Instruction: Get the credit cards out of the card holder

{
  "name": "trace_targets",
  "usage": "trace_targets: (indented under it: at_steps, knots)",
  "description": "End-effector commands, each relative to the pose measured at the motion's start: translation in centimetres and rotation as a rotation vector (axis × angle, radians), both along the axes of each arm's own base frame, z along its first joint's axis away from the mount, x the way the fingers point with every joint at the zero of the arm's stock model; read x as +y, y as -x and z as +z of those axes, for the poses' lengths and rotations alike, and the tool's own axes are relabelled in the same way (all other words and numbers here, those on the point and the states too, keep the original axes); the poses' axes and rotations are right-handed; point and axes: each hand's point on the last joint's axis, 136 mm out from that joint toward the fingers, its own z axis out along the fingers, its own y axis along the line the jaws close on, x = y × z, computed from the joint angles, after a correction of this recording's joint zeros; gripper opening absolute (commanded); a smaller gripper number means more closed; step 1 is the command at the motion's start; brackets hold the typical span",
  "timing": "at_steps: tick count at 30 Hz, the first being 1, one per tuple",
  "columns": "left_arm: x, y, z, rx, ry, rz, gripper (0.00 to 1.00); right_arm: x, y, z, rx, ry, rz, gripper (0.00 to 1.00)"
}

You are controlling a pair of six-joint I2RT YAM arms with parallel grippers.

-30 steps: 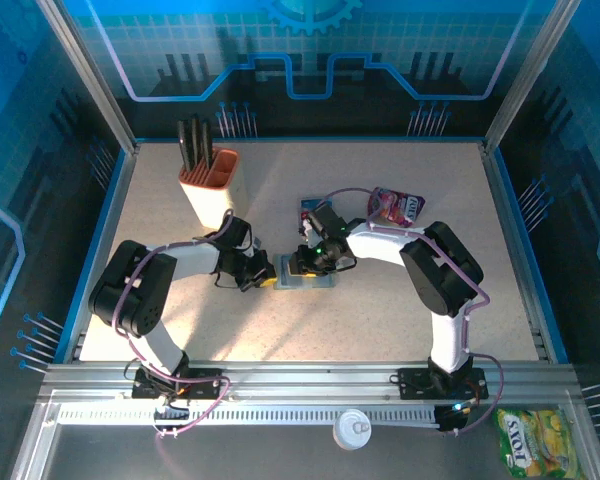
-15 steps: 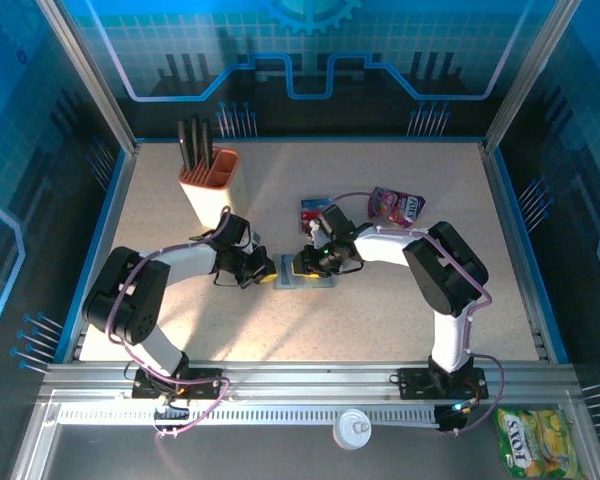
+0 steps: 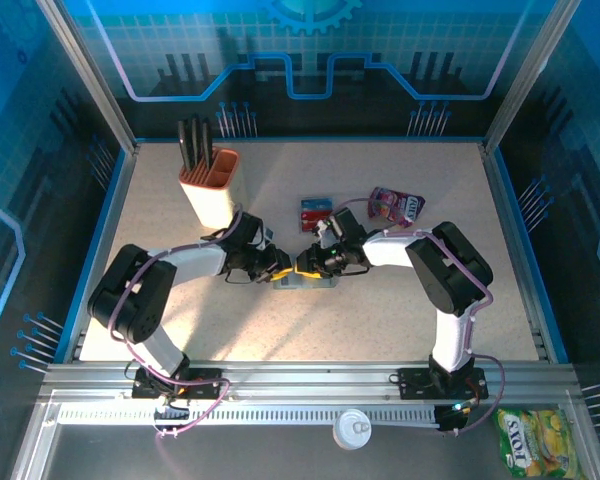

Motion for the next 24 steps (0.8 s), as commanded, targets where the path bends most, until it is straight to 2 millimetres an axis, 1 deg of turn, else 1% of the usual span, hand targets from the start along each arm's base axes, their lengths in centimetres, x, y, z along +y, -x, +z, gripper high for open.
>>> trace_targets:
  at_steps: [1, 7, 15, 19, 24]
  knots:
    - [-0.1, -0.8, 0.0, -0.005, -0.013, 0.023, 0.24, -1.2, 0.5, -1.3, 0.047, 0.027, -0.033, 0.35]
    - [0.3, -0.8, -0.6, 0.000, -0.038, 0.036, 0.26, -1.5, 0.7, -1.6, 0.057, 0.042, -0.034, 0.35]
    - [0.0, -1.1, -1.0, 0.007, -0.023, 0.035, 0.29, -1.5, 0.8, -1.8, 0.066, 0.043, -0.031, 0.35]
    - [-0.3, -1.2, -1.1, 0.012, -0.008, 0.036, 0.27, -1.5, 0.8, -1.8, 0.068, 0.040, -0.029, 0.35]
    - [-0.7, -1.2, -1.2, 0.018, 0.015, 0.032, 0.23, -1.5, 0.9, -2.0, 0.073, 0.037, -0.030, 0.34]
